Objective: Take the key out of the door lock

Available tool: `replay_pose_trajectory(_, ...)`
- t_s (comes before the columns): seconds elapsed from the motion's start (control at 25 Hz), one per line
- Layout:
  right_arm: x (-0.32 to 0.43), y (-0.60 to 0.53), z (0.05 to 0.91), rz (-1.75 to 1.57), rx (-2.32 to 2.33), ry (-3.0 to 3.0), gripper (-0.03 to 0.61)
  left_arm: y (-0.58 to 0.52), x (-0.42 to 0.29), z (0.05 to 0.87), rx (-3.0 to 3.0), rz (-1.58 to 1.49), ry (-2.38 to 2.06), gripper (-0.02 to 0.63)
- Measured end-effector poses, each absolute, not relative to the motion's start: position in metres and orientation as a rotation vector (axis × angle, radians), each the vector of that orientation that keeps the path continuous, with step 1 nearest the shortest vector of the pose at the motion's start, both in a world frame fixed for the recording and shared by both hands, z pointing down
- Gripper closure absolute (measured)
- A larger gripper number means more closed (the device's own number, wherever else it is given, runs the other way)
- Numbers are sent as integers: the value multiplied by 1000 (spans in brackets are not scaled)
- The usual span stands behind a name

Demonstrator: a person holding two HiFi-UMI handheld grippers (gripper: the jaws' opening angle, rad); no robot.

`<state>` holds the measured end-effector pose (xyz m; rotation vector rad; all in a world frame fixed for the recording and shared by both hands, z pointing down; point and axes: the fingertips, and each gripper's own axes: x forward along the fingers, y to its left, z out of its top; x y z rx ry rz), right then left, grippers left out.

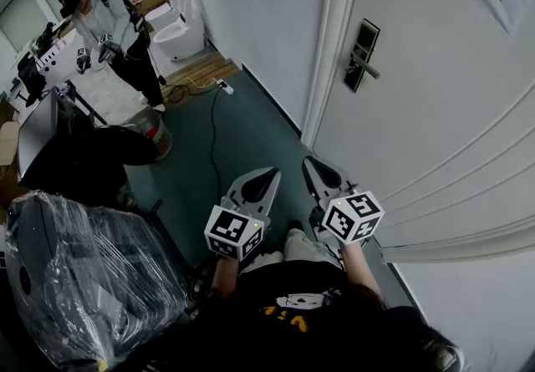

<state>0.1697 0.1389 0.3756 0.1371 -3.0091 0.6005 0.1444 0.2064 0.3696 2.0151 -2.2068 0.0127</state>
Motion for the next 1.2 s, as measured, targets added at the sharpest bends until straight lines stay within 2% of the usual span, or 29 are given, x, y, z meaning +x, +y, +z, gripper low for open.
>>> replay_pose_trajectory(0.28, 137, 117, 382, 538, 83, -3008, 574, 183, 115, 381, 1970, 27, -2219, 606)
replay_pose_trajectory(0.68, 55, 46, 384, 464, -31, -3009, 574, 96, 35, 381, 1915, 33, -2272, 606)
replay_pose_trajectory(1.2, 1, -45, 373, 563, -76, -3001, 574, 13, -16, 370, 1858, 82, -2293, 606)
